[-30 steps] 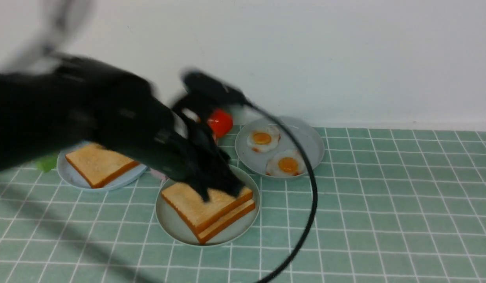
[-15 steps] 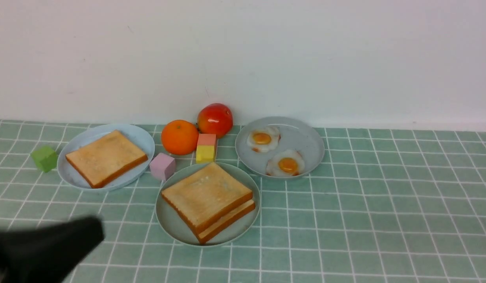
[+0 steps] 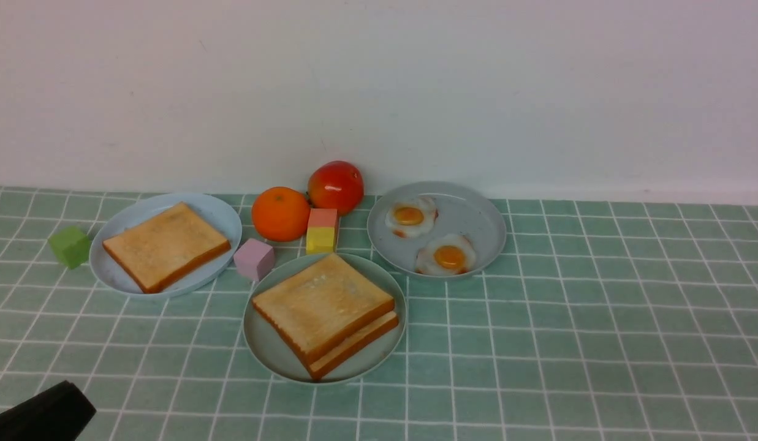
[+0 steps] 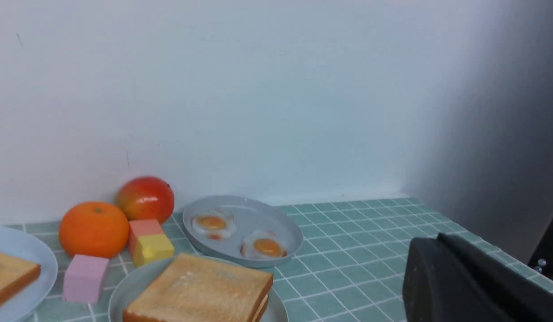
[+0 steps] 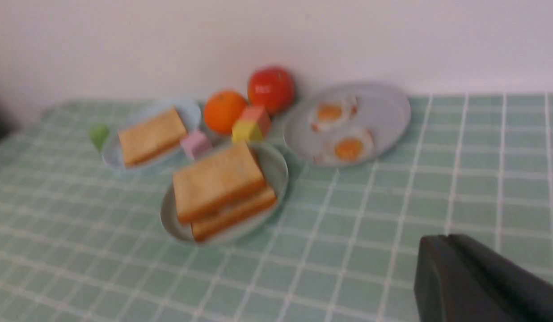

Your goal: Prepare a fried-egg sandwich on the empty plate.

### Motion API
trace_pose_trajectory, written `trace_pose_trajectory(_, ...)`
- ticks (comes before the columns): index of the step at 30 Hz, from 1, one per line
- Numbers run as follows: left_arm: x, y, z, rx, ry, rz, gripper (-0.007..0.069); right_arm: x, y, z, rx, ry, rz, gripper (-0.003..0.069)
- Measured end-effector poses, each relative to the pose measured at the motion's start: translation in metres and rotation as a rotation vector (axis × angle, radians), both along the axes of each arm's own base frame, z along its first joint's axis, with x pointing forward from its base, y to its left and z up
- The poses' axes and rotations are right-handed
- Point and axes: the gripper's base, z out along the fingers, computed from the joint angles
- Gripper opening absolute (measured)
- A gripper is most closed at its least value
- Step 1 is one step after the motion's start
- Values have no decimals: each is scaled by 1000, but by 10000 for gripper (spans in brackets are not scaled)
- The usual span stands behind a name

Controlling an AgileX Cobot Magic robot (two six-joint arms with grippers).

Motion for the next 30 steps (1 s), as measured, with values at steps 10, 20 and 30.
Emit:
trace_pose_trajectory(10,0,-1,-3,14,19,-7,-13,12,5,-80,9,113,-20,0)
trace_pose_trajectory(20,0,-1,-4,16,22,-8,-13,5,-14,-120,-113,83,-211,-14)
trace_pose_trajectory(30,0,-1,-4,17,23,-8,-11,-2,-18,-119,-283,5,-234,-14)
